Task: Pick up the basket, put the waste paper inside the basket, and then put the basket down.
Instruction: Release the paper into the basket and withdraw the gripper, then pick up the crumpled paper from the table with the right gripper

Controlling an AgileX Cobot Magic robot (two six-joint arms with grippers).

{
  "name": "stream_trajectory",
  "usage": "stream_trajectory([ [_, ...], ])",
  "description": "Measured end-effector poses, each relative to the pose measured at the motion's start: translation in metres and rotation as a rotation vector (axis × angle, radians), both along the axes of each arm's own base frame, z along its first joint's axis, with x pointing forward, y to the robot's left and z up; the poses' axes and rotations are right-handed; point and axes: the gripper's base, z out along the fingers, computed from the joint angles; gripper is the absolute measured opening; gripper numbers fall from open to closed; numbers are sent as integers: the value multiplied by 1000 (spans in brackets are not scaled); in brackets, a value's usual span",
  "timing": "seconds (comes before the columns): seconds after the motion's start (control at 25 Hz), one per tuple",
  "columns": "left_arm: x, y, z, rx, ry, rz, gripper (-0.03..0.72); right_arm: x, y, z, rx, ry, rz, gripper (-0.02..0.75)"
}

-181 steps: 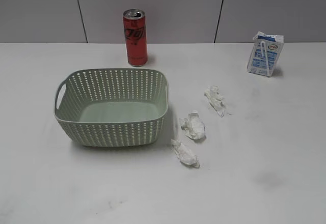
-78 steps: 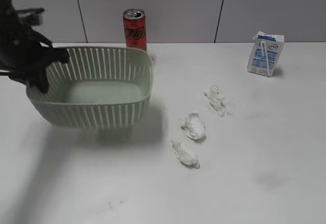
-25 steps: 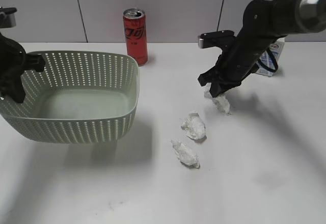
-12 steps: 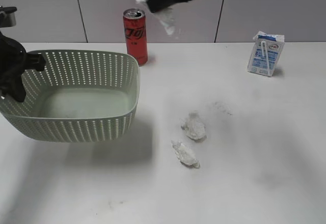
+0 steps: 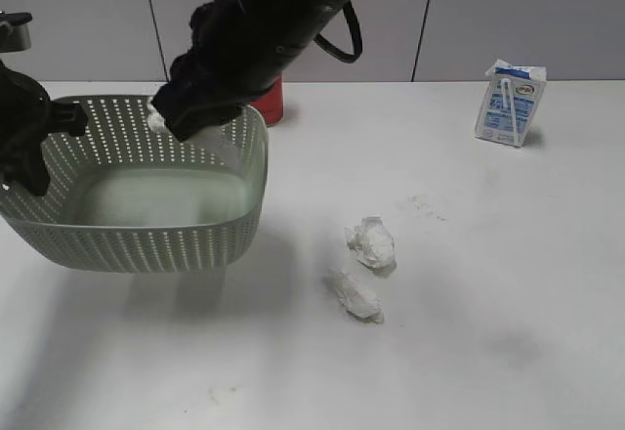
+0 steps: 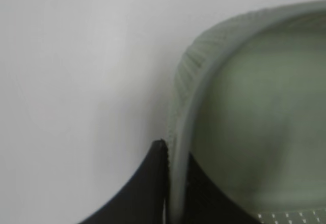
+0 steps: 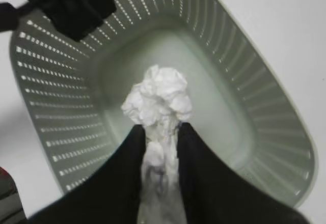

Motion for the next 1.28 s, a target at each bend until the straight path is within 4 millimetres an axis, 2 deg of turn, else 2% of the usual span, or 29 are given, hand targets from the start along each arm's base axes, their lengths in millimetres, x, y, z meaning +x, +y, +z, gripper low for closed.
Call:
stream_trajectory([
  [0.16,0,0,0,0,0,0,0,3,-3,-2,-37,-33,5,533],
  [0.24,0,0,0,0,0,0,0,6,-8,-2,-82,-61,-7,605],
  [0.32,0,0,0,0,0,0,0,10,-16,4,-146,-96,-30,630],
  [0.4,0,0,0,0,1,0,0,19,-33,16,-208,-125,-106,636],
  [0.56,1,3,0,38,-10,-17,0,38,-85,40,-275,-80,-287,620],
  [0.68,2,7,0,71,-18,-28,0,52,-121,38,-312,20,-395,588],
  [0.8,3,11,0,75,-18,-19,0,58,-141,15,-318,128,-455,577],
  [0.88,3,13,0,75,-18,-11,0,56,-145,-13,-346,189,-463,575],
  [1.08,3,15,0,73,-18,-4,0,51,-131,-87,-346,321,-464,573],
  [1.28,4,14,0,69,-20,-2,0,50,-114,-121,-360,337,-437,572],
])
